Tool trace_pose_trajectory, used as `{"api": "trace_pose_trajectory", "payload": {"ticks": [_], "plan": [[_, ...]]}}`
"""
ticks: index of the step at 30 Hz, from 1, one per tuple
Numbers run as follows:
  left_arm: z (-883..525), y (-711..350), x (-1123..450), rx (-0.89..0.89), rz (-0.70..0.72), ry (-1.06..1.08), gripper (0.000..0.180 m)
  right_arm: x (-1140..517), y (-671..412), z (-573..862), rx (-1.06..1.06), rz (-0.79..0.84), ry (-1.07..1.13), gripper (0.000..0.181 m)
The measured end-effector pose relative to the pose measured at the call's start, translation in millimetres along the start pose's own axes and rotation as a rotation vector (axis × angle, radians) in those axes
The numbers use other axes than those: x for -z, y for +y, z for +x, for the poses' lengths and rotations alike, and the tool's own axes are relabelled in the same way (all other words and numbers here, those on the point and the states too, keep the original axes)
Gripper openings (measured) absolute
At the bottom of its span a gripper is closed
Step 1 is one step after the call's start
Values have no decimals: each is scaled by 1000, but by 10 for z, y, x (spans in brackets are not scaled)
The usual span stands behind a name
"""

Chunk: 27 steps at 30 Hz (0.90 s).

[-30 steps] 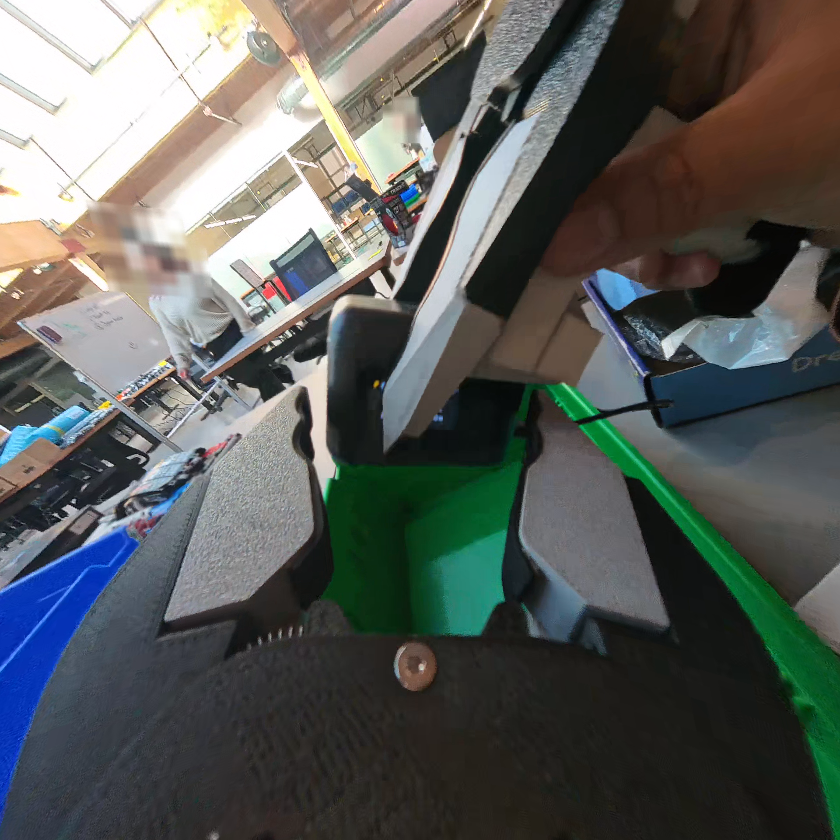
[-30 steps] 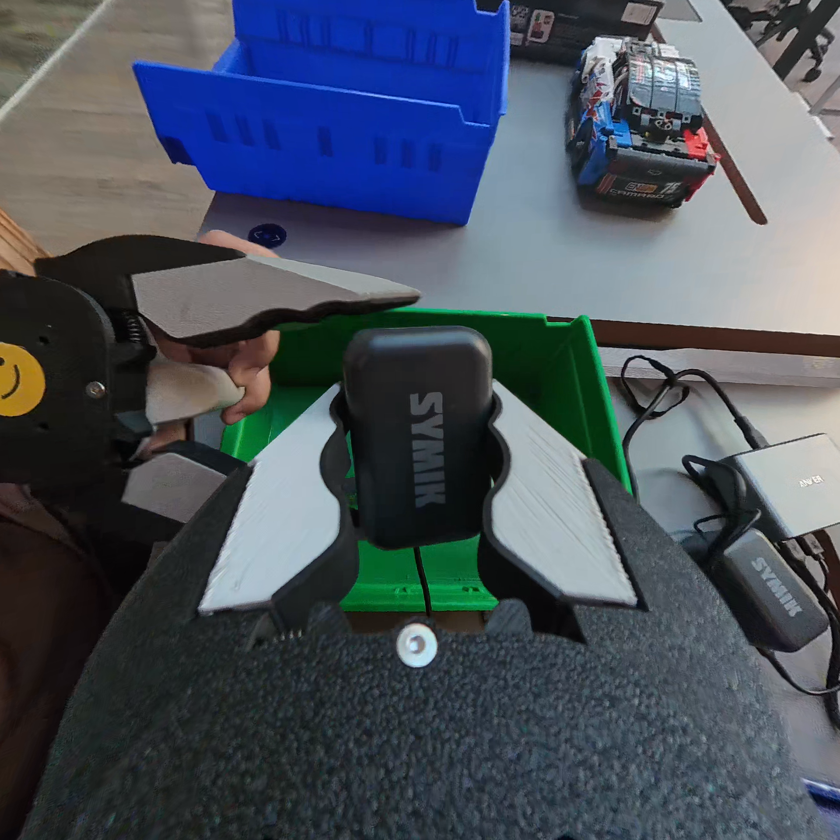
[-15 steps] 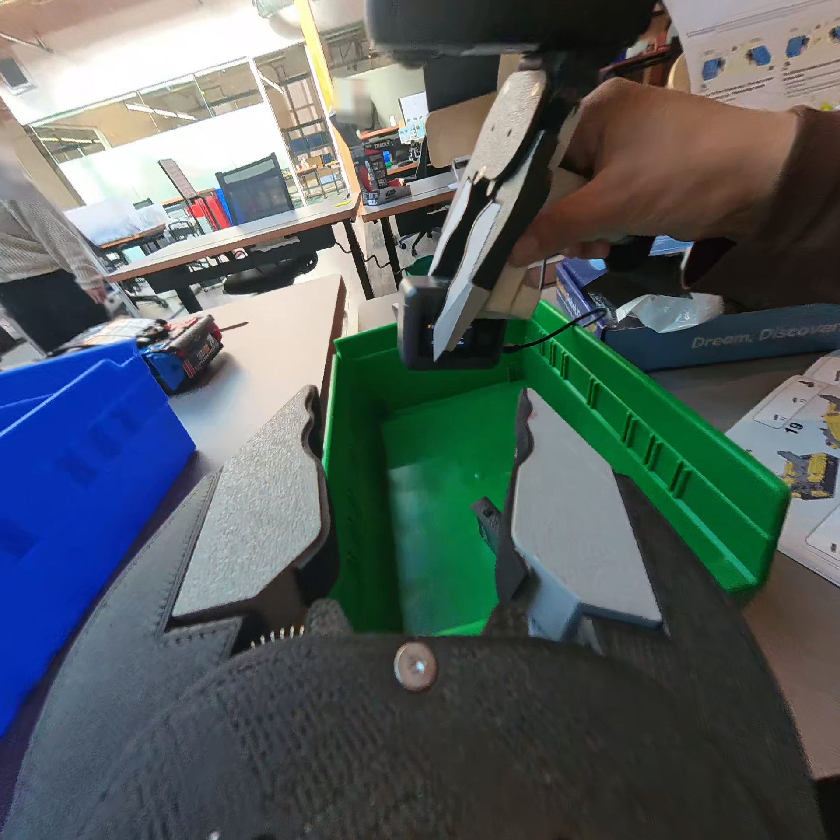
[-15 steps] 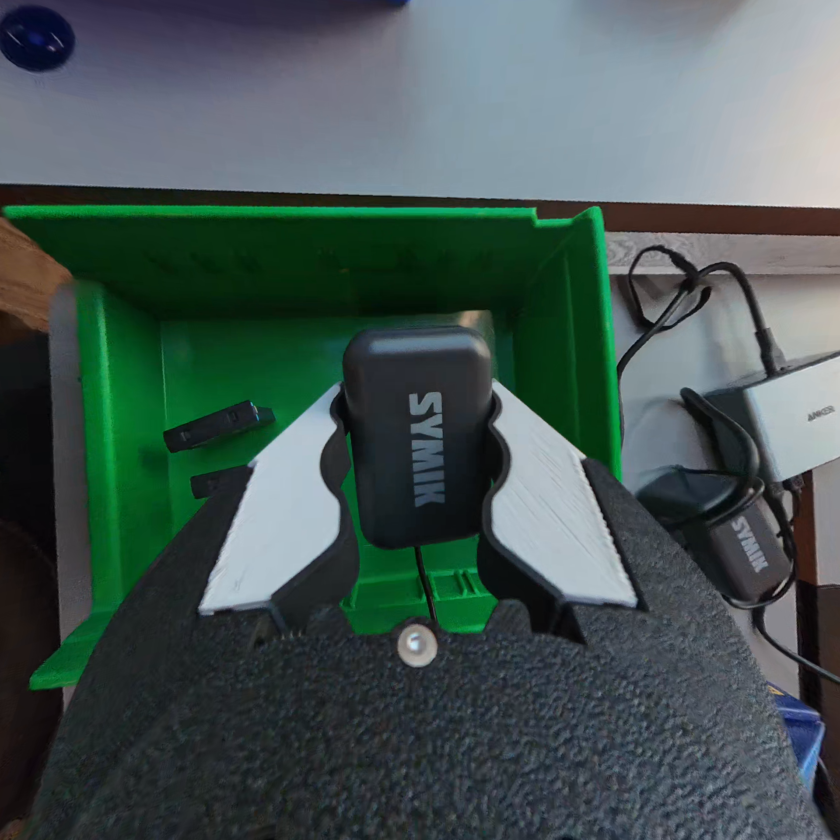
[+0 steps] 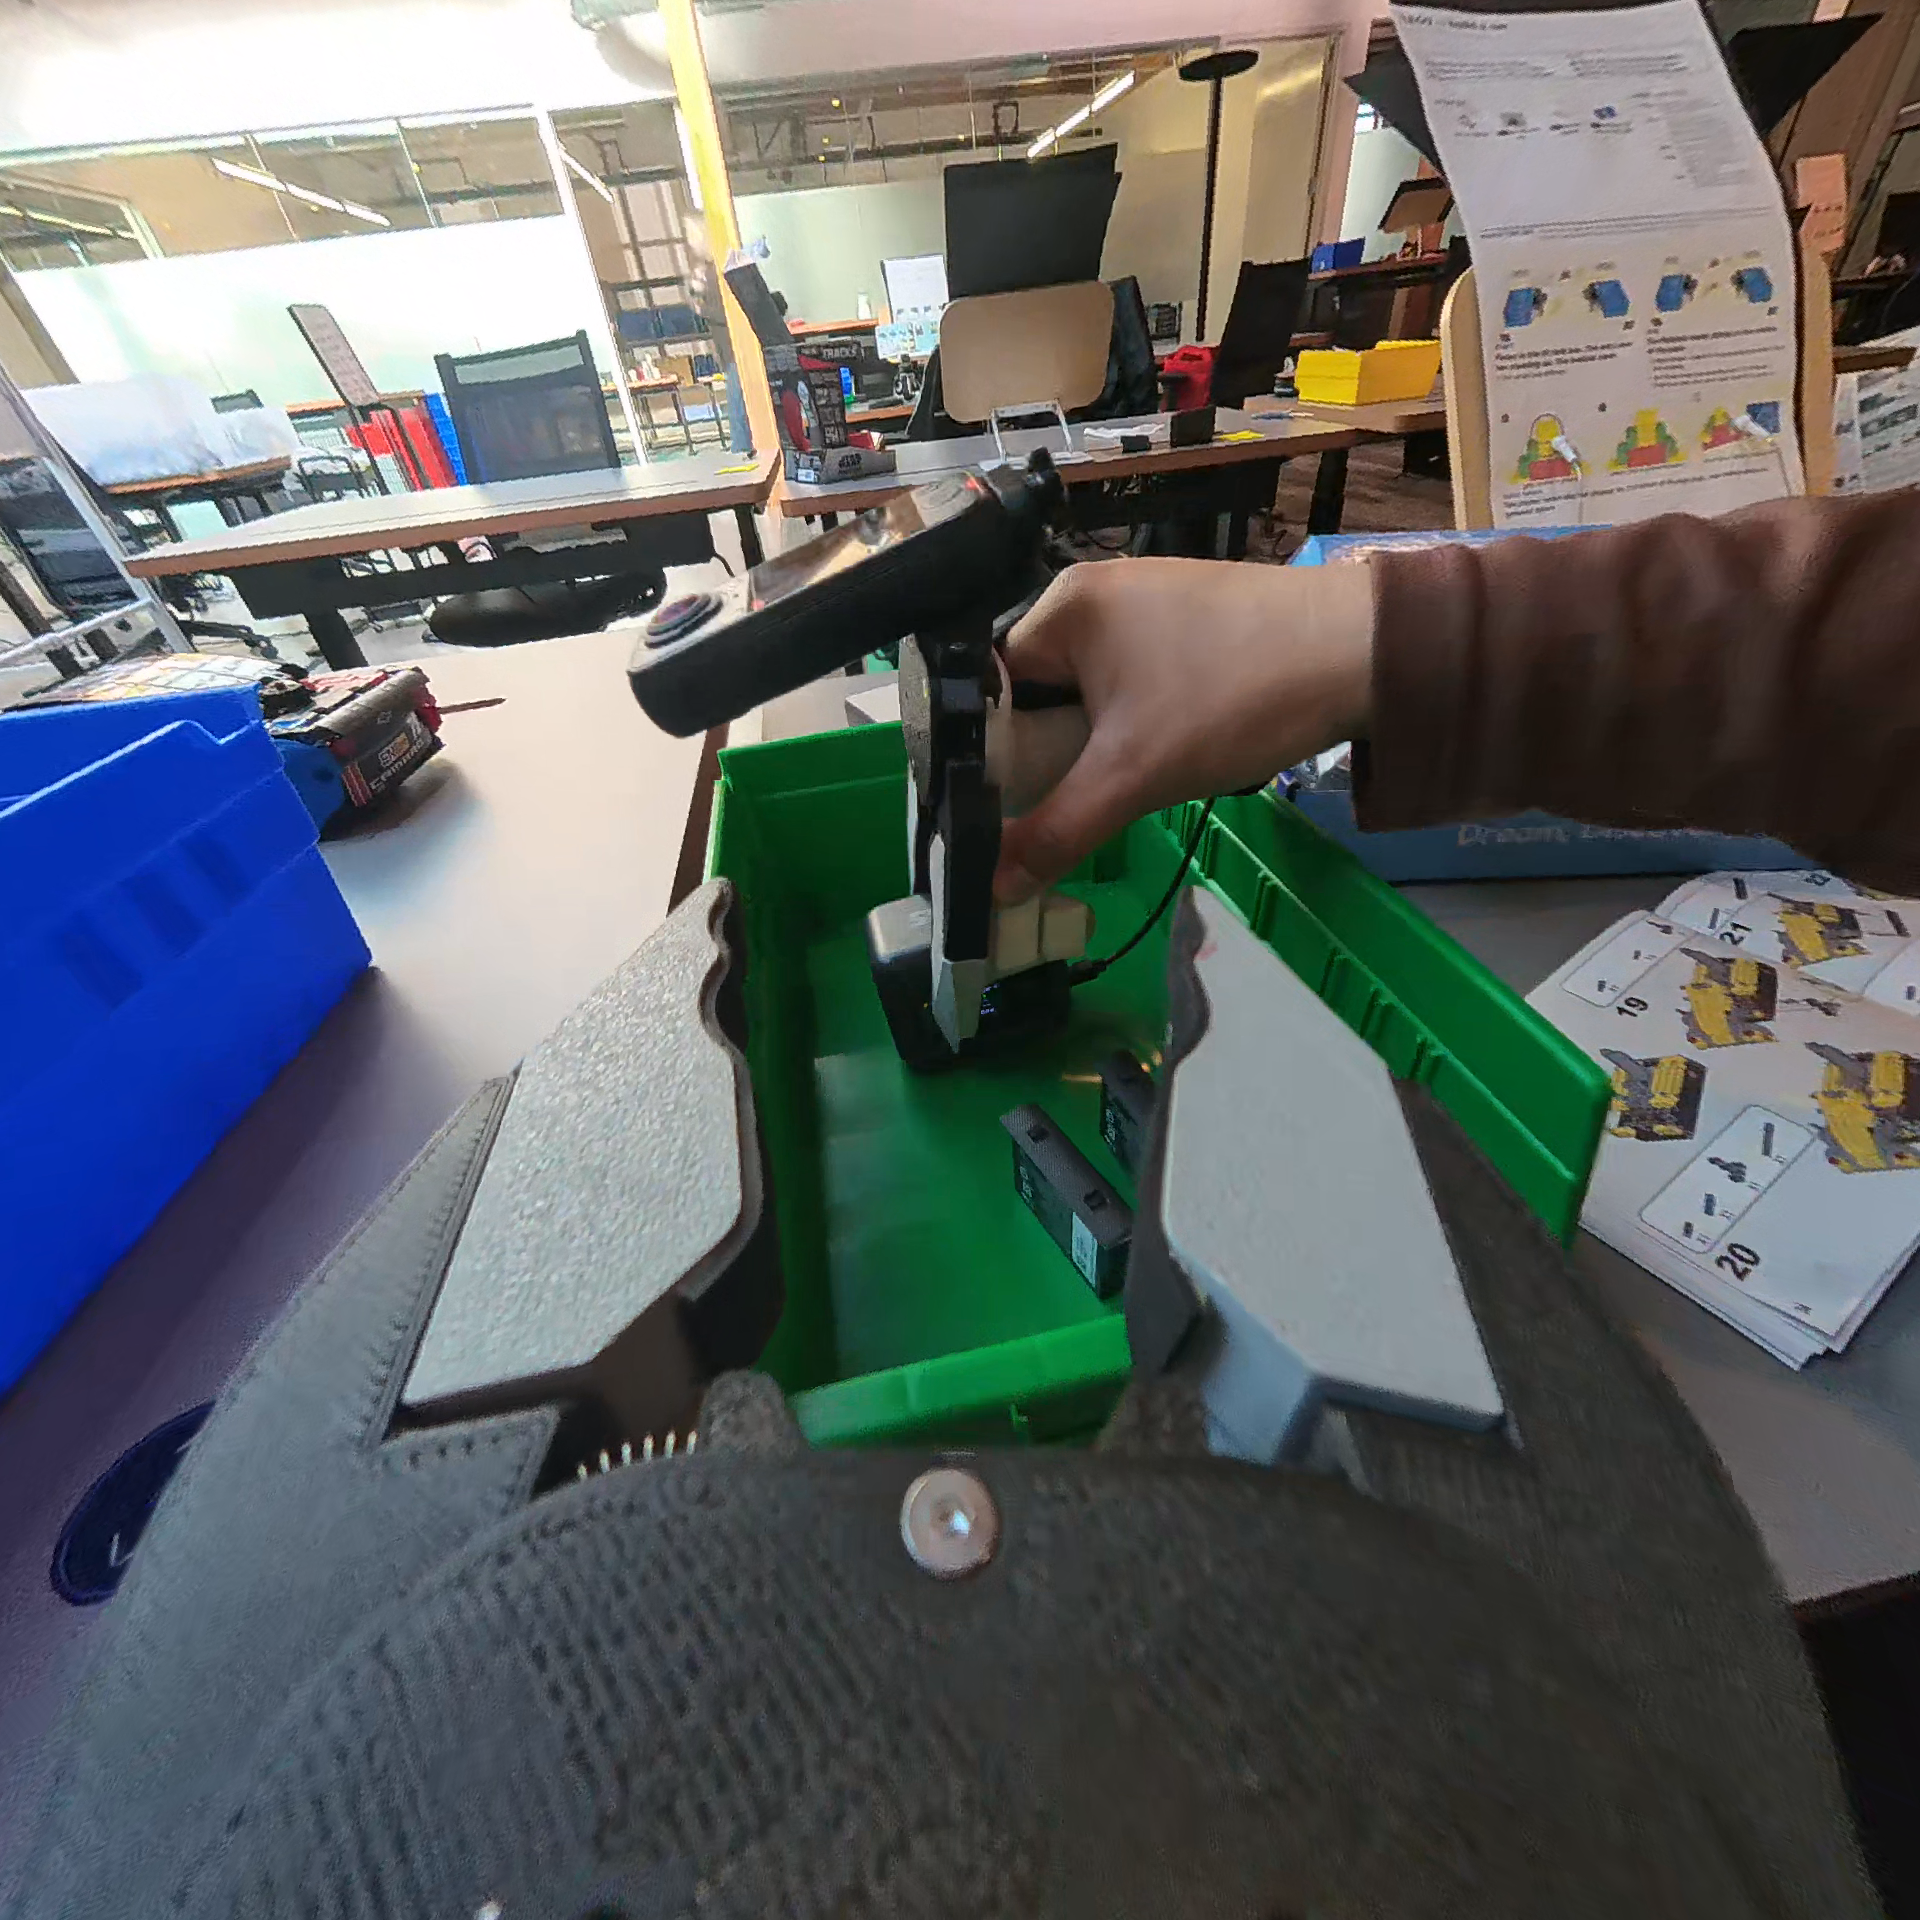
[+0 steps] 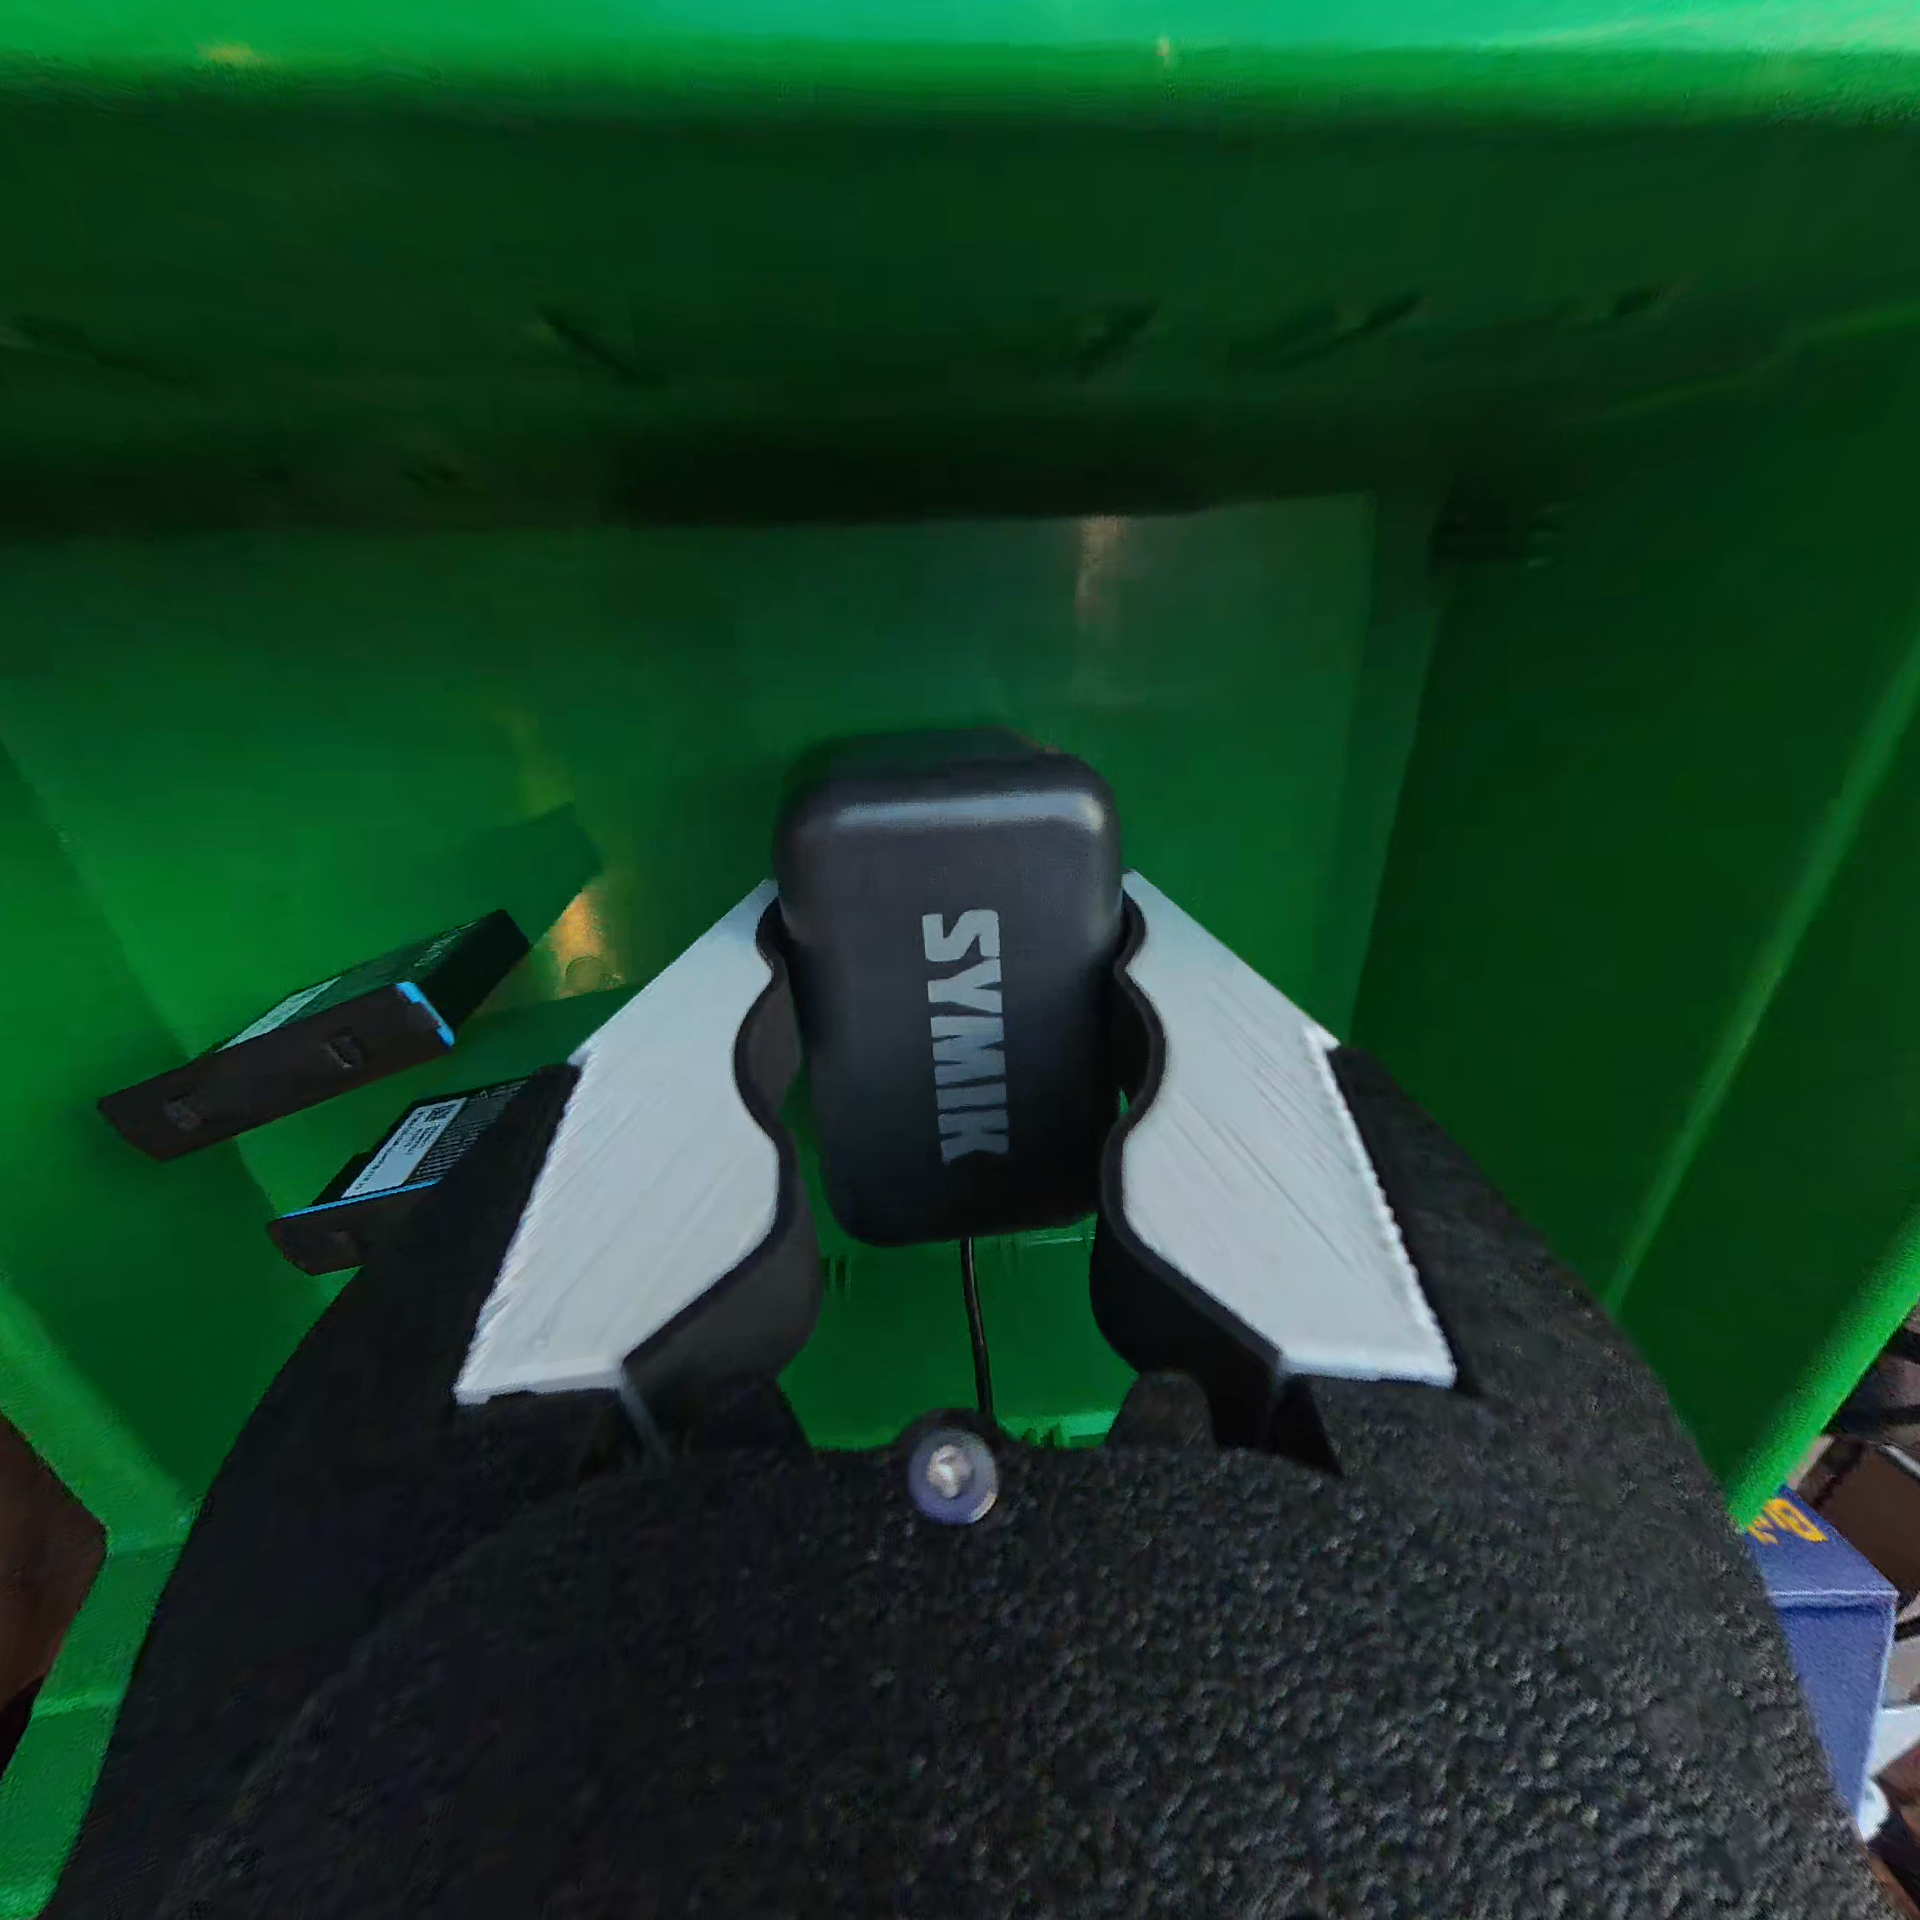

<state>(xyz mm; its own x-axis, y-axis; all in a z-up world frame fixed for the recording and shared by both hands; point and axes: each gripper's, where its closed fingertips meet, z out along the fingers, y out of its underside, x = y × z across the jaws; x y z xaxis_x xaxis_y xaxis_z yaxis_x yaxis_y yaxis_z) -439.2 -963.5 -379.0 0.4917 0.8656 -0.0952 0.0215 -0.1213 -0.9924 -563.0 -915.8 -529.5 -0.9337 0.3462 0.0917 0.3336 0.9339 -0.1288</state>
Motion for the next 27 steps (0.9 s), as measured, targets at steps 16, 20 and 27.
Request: {"api": "trace_pose_trajectory", "payload": {"ticks": [16, 20, 27], "plan": [[115, 265, -14, -17, -152, 47, 79, 1226, -25, -475, 38, 607, -100, 51], [272, 441, -13, -30, -240, 123, 74, 1454, 84, -640, 128, 680, -105, 50], [687, 550, -17, -196, -409, 467, 62, 1715, 358, -686, 221, 762, -107, 50]]}}
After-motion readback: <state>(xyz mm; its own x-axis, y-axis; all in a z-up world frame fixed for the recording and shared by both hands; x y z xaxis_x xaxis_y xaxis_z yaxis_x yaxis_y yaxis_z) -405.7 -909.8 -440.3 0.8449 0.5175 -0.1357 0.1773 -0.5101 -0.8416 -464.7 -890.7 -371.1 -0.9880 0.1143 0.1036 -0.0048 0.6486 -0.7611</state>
